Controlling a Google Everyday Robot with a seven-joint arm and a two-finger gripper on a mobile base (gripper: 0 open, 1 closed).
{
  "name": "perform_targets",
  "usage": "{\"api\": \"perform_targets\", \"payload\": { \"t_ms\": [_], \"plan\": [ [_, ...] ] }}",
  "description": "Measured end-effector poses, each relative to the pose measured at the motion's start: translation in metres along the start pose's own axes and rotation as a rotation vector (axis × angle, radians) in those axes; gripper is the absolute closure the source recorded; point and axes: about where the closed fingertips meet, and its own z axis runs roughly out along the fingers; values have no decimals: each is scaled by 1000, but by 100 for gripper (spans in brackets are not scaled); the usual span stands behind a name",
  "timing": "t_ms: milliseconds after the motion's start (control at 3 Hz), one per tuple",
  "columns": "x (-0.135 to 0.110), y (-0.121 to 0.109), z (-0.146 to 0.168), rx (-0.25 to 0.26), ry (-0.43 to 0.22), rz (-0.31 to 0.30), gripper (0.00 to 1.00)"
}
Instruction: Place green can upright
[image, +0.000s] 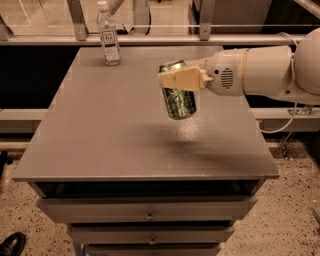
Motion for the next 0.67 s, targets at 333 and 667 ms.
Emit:
{"api": "perform_targets", "payload": {
  "t_ms": [333, 667],
  "plan": [
    [5, -4, -1, -5, -34, -26, 100],
    [19, -10, 1, -18, -73, -88, 100]
  ]
}}
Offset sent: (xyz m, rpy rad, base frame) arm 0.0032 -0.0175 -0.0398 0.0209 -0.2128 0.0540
